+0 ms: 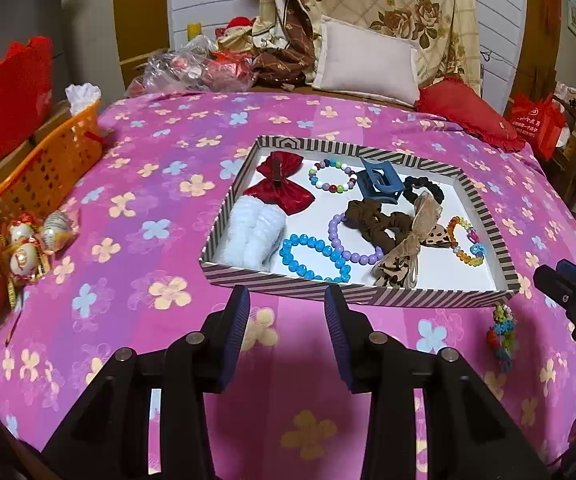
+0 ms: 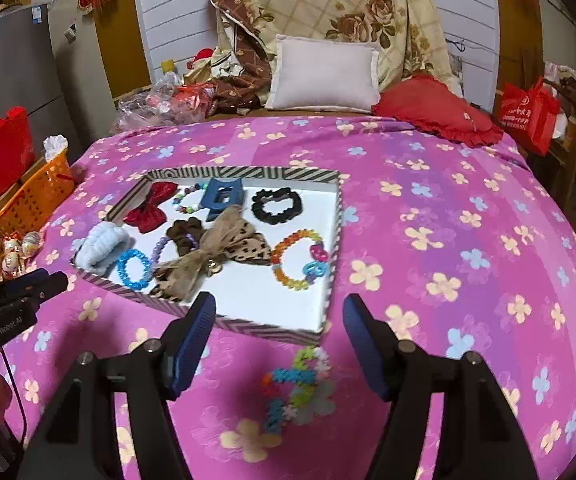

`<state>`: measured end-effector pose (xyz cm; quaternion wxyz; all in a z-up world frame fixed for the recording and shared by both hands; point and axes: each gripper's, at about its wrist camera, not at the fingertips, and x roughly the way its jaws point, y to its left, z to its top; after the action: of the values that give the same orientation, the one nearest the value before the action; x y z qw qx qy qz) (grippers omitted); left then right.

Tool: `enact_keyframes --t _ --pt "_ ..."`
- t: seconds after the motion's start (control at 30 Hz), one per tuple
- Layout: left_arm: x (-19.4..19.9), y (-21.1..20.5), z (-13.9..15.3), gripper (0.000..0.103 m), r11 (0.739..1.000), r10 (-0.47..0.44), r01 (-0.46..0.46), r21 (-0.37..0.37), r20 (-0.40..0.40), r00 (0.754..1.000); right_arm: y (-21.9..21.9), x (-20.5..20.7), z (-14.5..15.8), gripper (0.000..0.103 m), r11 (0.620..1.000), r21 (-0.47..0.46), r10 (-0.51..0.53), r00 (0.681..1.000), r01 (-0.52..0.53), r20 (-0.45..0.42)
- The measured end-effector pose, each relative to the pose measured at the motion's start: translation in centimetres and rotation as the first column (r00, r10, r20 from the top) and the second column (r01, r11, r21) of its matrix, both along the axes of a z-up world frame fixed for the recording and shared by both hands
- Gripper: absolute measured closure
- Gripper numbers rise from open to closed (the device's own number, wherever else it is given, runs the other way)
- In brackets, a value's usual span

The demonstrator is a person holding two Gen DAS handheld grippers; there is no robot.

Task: Organize jewelry
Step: 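Open both grippers over the tray and withdraw them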

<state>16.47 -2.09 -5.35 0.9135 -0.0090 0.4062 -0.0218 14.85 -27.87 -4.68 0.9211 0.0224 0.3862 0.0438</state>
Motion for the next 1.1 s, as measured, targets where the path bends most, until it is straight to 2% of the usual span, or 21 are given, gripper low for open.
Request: enact_keyframes --t 0.3,0.47,0.83,1.1 --pt "-1.4 -0.4 0.9 0.075 1.0 0.003 -0.004 0.015 0.018 1.0 1.2 -1.1 0.1 0.031 1.0 0.013 -0.007 1.0 0.007 0.007" --pt "-2.0 -0.6 1.0 0.075 0.998 0.022 -0.024 0.06 0.028 0.999 1.7 -1.5 0.1 0.031 1.0 0.016 0.001 1.0 -0.001 0.004" --pt "-3.3 -1.1 2.4 0.075 0.999 0.003 -0.006 0.036 0.083 0.997 2.9 -2.0 0.4 0.028 1.0 0.005 0.01 1.0 -0.011 0.018" --pt "-3.8 -1.7 3.7 0.075 0.999 -0.006 -0.001 0.052 0.129 0.992 2.8 -2.2 0.6 0.028 1.0 0.017 0.007 1.0 -0.007 0.021"
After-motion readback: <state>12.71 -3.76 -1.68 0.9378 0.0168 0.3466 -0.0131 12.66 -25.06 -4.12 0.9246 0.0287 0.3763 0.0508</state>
